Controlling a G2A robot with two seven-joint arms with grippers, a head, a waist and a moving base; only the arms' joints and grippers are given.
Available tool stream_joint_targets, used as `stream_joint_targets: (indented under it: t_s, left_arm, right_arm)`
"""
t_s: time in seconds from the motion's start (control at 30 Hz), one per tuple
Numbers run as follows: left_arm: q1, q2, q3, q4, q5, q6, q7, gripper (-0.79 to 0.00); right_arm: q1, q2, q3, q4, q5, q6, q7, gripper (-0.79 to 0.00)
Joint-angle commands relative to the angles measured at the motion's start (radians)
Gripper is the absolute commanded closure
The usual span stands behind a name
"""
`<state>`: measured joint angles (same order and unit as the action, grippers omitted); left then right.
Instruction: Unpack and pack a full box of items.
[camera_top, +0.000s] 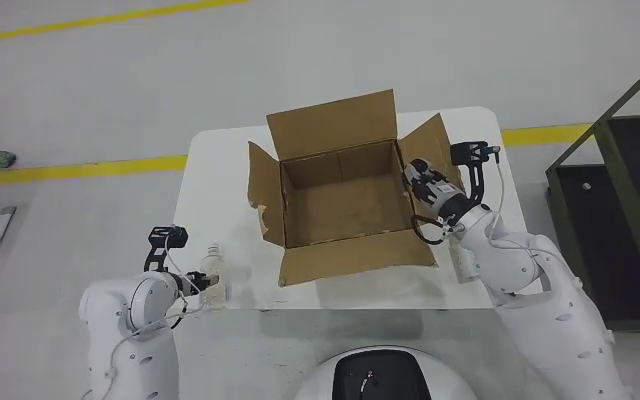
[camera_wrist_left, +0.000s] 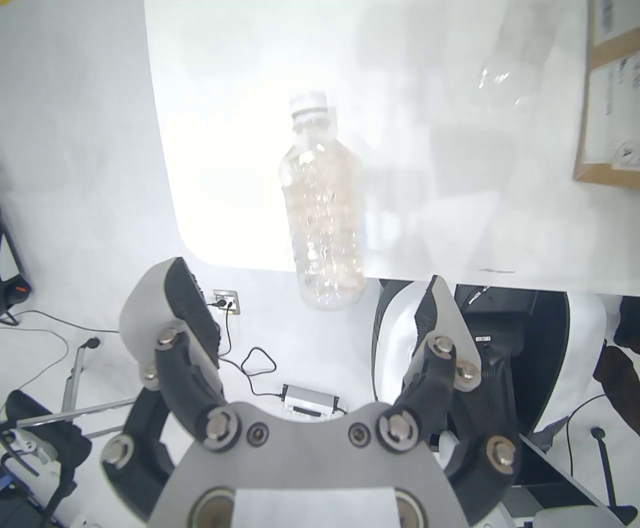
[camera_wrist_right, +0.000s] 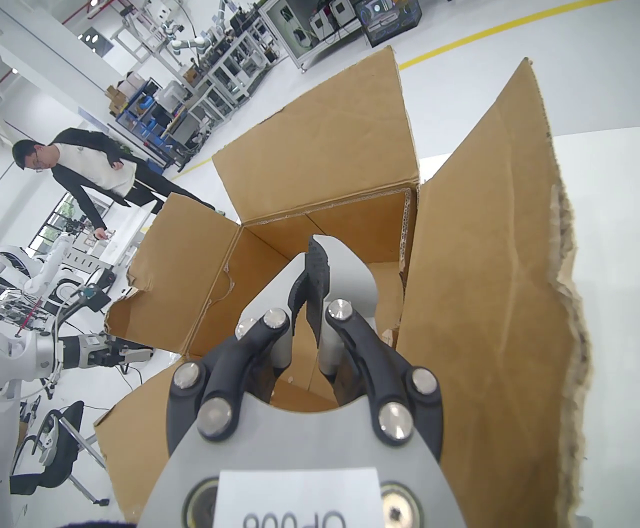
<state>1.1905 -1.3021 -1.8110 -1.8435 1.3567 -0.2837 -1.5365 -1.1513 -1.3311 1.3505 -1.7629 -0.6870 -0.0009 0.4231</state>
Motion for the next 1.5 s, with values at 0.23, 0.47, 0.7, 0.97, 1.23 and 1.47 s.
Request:
stream_joint_targets:
  t_s: [0.23,0.47,0.7,0.97,1.23,1.47]
  left_arm:
    - [0.025,0.023,0.01,0.068,-0.046,0.082,0.001,-0.785]
    - [-0.006,0.032,0.054,0.097,-0.042,0.152,0.001,-0.785]
    - [-0.021,0.038,0.091,0.15,-0.022,0.158,0.044,-0.785]
    - [-0.055,0.044,0.13,0.235,0.024,0.16,0.111,-0.785]
    - [-0.051,0.05,0.156,0.268,0.058,0.161,0.144,-0.785]
    - [-0.054,0.053,0.173,0.281,0.052,0.168,0.147,-0.785]
  right_arm:
    - [0.001,0.002,-0.004,0.002,0.002,0.006,0.006,0.0]
    - [-0.003,0.006,0.002,0.001,-0.004,0.012,0.015,0.0]
    - [-0.003,0.008,0.003,-0.002,-0.006,0.014,0.016,0.0]
    - [-0.008,0.011,0.007,-0.003,-0.006,0.013,0.018,0.0]
    - [-0.01,0.014,0.011,-0.006,-0.006,0.016,0.019,0.0]
    - [-0.008,0.016,0.012,-0.007,-0.006,0.017,0.023,0.0]
